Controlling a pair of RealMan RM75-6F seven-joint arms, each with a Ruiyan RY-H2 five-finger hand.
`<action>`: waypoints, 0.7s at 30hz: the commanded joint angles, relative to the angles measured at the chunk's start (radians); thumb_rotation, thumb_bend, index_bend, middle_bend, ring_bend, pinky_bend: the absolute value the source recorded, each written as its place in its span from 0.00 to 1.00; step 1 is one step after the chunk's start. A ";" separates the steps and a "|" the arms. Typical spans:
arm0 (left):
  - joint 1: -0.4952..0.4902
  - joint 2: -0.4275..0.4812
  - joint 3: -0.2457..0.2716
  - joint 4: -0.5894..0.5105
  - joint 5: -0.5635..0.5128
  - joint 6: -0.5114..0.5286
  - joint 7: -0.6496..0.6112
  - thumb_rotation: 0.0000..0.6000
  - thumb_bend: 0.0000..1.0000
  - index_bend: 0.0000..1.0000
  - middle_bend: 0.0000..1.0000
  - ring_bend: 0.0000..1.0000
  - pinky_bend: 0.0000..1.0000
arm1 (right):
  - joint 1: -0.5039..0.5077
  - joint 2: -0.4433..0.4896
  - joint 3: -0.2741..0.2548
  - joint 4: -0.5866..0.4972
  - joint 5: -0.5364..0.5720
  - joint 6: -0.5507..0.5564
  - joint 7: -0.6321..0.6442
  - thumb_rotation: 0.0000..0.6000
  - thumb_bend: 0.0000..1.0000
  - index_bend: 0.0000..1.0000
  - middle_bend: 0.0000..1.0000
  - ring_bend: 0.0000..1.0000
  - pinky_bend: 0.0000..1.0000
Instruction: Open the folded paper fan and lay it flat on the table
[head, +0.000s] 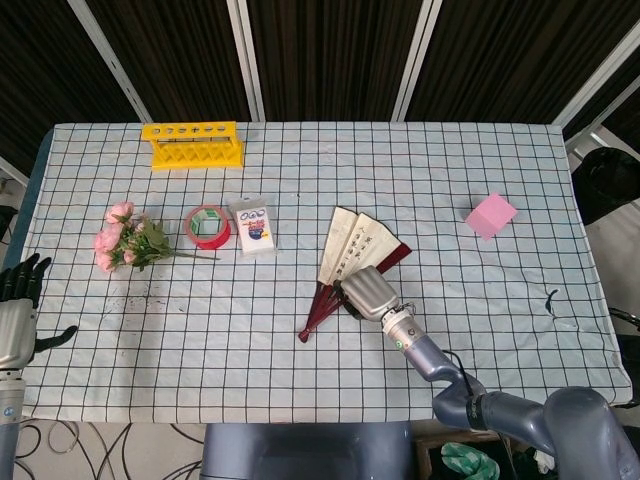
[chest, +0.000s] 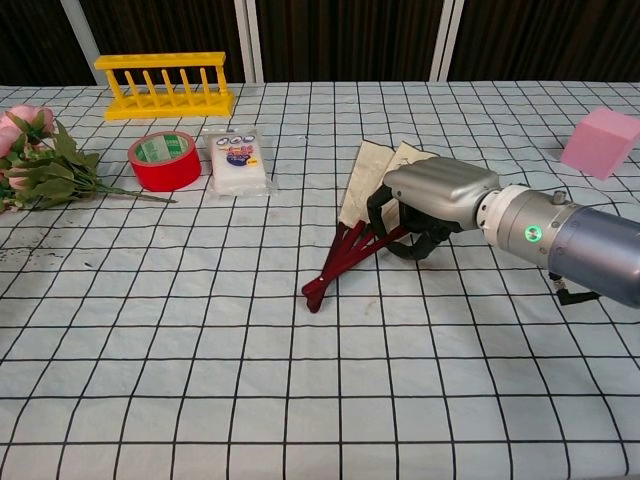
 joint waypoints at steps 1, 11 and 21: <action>0.000 0.000 0.001 0.000 0.001 0.000 0.000 1.00 0.03 0.00 0.00 0.00 0.00 | 0.002 0.009 0.002 -0.014 -0.005 0.004 0.001 1.00 0.61 0.69 1.00 1.00 0.93; 0.001 0.001 0.002 -0.004 0.007 0.003 -0.007 1.00 0.03 0.00 0.00 0.00 0.00 | 0.004 0.041 0.007 -0.083 -0.021 0.024 -0.003 1.00 0.62 0.83 1.00 1.00 0.93; 0.001 0.002 0.003 -0.009 0.004 -0.002 -0.009 1.00 0.03 0.00 0.00 0.00 0.00 | 0.027 0.074 0.067 -0.197 -0.001 0.041 -0.003 1.00 0.63 0.88 1.00 1.00 0.93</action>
